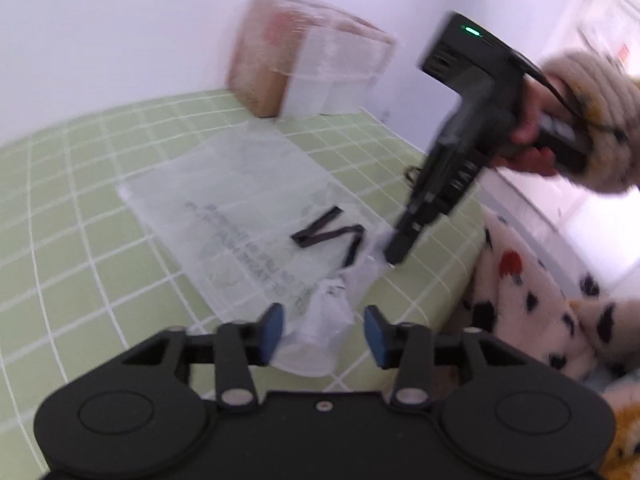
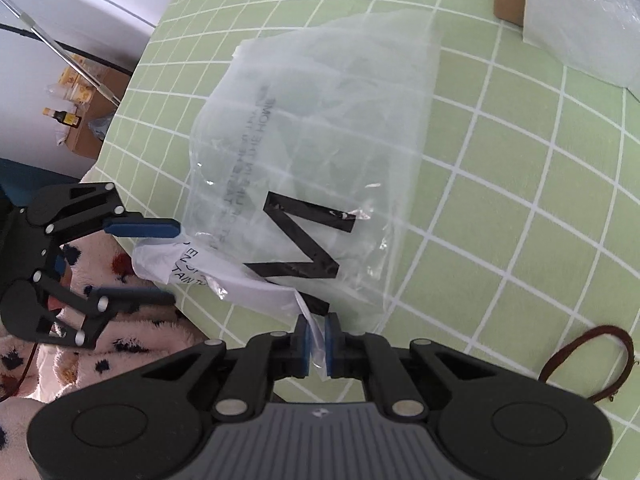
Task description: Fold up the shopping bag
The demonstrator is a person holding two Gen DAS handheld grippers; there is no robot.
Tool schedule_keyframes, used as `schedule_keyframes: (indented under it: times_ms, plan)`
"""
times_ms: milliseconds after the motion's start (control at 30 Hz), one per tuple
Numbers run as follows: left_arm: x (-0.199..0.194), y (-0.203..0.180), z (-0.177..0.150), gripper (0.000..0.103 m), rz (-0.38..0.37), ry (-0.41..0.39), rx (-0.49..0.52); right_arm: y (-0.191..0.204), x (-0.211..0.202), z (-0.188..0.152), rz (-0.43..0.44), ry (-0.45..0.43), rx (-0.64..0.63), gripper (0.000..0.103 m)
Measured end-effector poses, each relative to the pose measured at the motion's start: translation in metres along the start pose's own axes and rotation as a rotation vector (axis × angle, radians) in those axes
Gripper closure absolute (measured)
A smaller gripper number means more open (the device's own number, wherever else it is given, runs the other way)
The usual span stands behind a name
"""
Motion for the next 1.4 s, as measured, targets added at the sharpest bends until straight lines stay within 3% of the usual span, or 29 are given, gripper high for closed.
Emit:
schedule_keyframes:
  times_ms: [100,233,367,467,767,867,1100,1200,1300,1400]
  plan:
    - [0.003,0.012,-0.002,0.081,-0.043,0.004,-0.135,-0.002,0.0,0.0,0.002,0.0,0.009,0.096]
    - [0.008,0.035,-0.007,0.083,-0.099,0.015,-0.364,-0.003,0.0,0.0,0.004,0.006,0.034,0.096]
    - [0.019,0.064,-0.016,0.084,-0.194,0.079,-0.66,-0.007,0.001,0.001,0.014,0.029,0.086,0.096]
    - [0.021,0.075,-0.019,0.084,-0.241,0.104,-0.724,-0.017,-0.001,0.002,0.056,0.037,0.155,0.092]
    - [0.024,0.084,-0.017,0.085,-0.276,0.138,-0.757,-0.044,-0.019,-0.019,0.235,-0.112,0.17,0.073]
    - [0.028,0.083,-0.017,0.085,-0.269,0.138,-0.756,-0.054,-0.025,-0.038,0.265,-0.224,0.199,0.073]
    - [0.03,0.086,-0.018,0.085,-0.277,0.147,-0.763,-0.019,-0.016,-0.084,0.098,-0.531,-0.035,0.071]
    - [0.031,0.087,-0.017,0.085,-0.281,0.153,-0.763,-0.03,-0.012,-0.087,0.14,-0.556,0.041,0.078]
    - [0.032,0.086,-0.016,0.085,-0.279,0.157,-0.763,-0.041,-0.007,-0.079,0.197,-0.504,0.154,0.088]
    - [0.032,0.086,-0.016,0.084,-0.28,0.154,-0.766,-0.035,-0.007,-0.071,0.18,-0.46,0.213,0.092]
Point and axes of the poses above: each gripper's, at about its wrist camera, not at the fingertips, and x roughly the way its jaws point, y to its left, z to its top, the point moved 1 cm from there along x, roughly the way its jaws point, and after that the axes turned 14 degrees about x, right-handed, at the moved point
